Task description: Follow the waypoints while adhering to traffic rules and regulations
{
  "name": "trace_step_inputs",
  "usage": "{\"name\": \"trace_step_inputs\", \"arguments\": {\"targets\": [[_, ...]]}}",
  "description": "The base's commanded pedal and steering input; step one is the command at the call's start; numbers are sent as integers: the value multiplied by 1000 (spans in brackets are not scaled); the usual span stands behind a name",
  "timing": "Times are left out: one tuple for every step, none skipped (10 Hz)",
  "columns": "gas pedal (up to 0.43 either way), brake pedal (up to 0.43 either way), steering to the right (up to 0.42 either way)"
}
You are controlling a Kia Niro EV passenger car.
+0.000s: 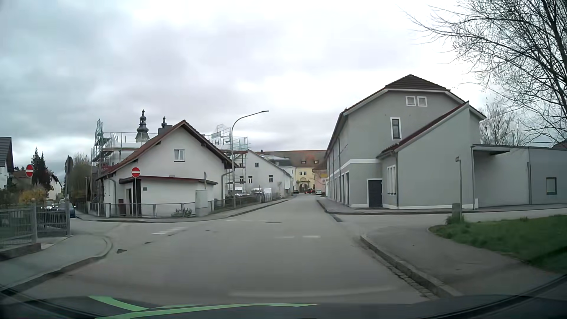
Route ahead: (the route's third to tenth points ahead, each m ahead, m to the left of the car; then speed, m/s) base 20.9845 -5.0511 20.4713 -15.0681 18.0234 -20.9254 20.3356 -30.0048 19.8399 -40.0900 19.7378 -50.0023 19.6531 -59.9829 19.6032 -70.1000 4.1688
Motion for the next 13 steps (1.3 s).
{"name": "trace_step_inputs", "arguments": {"targets": [[0, 0, 6], [0, 0, 7], [0, 0, 6], [0, 0, 6], [0, 0, 6], [0, 0, 6], [0, 0, 6], [0, 0, 6], [0, 0, 6], [0, 0, 6], [0, 0, 6], [0, 0, 6], [0, 0, 6]]}}
